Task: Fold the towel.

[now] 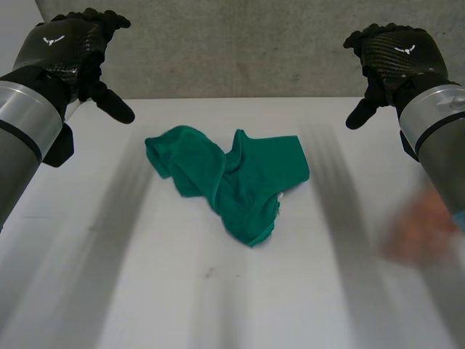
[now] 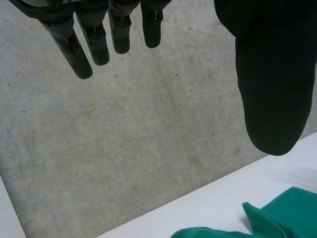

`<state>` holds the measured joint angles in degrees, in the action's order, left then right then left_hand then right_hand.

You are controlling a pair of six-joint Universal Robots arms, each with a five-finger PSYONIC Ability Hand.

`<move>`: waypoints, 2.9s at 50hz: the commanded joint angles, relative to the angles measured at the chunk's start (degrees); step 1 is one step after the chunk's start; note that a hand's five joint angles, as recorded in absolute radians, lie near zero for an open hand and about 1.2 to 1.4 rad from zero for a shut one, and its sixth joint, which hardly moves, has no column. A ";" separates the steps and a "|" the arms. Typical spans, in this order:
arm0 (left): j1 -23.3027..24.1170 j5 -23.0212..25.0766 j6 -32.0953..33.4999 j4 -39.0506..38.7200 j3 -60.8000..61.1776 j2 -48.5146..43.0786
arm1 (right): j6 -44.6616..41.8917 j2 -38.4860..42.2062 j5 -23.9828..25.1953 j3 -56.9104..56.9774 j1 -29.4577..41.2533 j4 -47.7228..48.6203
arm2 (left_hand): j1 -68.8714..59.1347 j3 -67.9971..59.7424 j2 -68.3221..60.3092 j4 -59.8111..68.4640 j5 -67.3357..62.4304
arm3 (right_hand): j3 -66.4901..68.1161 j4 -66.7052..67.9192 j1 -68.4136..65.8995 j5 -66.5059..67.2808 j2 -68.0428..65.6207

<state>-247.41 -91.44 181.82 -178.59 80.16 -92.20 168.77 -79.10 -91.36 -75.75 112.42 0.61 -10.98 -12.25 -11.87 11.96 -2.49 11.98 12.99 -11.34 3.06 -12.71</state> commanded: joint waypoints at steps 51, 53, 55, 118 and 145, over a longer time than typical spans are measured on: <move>1.32 12.69 35.98 -8.51 -21.19 -49.65 | -18.65 30.06 1.54 -0.90 14.50 4.83 | -60.19 -58.91 -59.29 59.21 -58.68 | 67.94 66.93 -68.58 66.86 -67.21; 1.32 12.52 35.80 -9.92 -20.75 -49.48 | -17.87 29.79 1.62 -0.98 14.41 5.18 | -68.94 -67.66 -68.04 67.96 -67.42 | 68.02 67.01 -68.66 66.94 -67.29; 1.32 11.99 35.54 -12.45 -19.18 -48.34 | -17.42 29.18 1.62 -1.51 14.23 6.15 | -69.02 -67.75 -68.13 68.04 -67.51 | 68.02 67.01 -68.66 66.94 -67.29; 6.33 5.66 26.93 0.36 -14.05 -43.06 | -15.92 15.55 4.96 -1.69 6.59 -0.26 | -68.91 -67.63 -68.01 67.93 -67.39 | 68.02 67.01 -68.66 66.94 -67.29; 5.36 -9.72 15.59 -38.41 4.71 -20.56 | -3.80 13.97 4.06 11.87 0.17 12.77 | -69.02 -67.75 -68.13 68.04 -67.51 | 68.02 67.01 -68.66 66.94 -67.29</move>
<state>-242.47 -101.50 200.65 -218.97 70.35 -113.93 165.33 -64.51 -92.44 -56.44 112.67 21.57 -64.08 -67.99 -68.50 68.22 -54.01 67.70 68.32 -55.23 56.60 -66.78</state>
